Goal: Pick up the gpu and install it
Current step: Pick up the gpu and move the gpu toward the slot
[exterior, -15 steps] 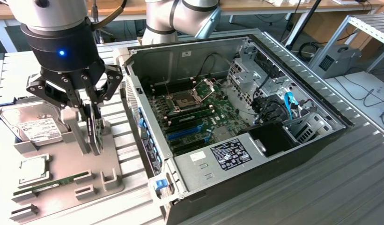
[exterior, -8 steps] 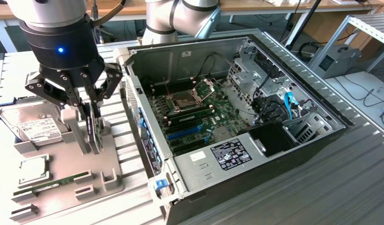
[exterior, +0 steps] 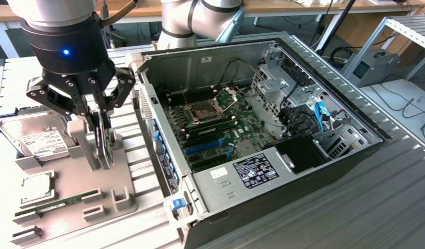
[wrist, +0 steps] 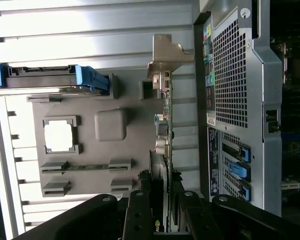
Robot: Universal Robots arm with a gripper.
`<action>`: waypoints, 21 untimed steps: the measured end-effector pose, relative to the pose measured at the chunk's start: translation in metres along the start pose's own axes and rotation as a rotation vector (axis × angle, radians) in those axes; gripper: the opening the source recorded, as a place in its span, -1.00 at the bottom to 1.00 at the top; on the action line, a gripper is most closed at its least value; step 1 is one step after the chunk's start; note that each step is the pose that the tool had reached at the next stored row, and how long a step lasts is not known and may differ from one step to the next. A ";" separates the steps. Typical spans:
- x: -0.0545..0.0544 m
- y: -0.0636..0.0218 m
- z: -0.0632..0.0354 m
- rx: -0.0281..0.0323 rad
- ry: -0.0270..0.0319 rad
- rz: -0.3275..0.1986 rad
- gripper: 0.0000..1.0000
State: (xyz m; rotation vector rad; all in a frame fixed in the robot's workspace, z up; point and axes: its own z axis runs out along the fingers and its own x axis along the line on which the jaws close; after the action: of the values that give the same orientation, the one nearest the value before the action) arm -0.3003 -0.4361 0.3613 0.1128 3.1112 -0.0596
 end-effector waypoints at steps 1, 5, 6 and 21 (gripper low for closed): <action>0.000 0.0000 -0.0004 0.0000 0.0000 0.000 -0.47; 0.000 -0.0001 -0.0028 0.0000 0.0000 0.000 -0.47; 0.000 -0.0001 -0.0033 0.0000 0.0000 0.000 -0.47; 0.000 -0.0004 -0.0112 0.0001 0.0001 0.000 -0.47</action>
State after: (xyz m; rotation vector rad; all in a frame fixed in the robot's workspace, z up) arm -0.3003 -0.4361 0.3725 0.1127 3.1112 -0.0597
